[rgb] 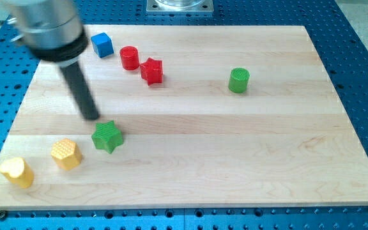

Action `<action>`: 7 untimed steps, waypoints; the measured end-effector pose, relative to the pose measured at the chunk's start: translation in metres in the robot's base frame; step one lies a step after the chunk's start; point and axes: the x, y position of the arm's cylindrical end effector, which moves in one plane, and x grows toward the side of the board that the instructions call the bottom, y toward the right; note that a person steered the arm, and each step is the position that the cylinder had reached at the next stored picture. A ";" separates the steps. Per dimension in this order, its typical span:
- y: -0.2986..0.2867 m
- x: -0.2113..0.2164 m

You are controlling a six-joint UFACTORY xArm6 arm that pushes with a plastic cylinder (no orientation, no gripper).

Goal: Form a diagonal line with yellow blocks and green star

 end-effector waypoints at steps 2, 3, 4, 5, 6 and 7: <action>0.087 0.114; 0.028 0.106; 0.014 0.091; 0.024 0.093; -0.004 0.131; -0.018 0.130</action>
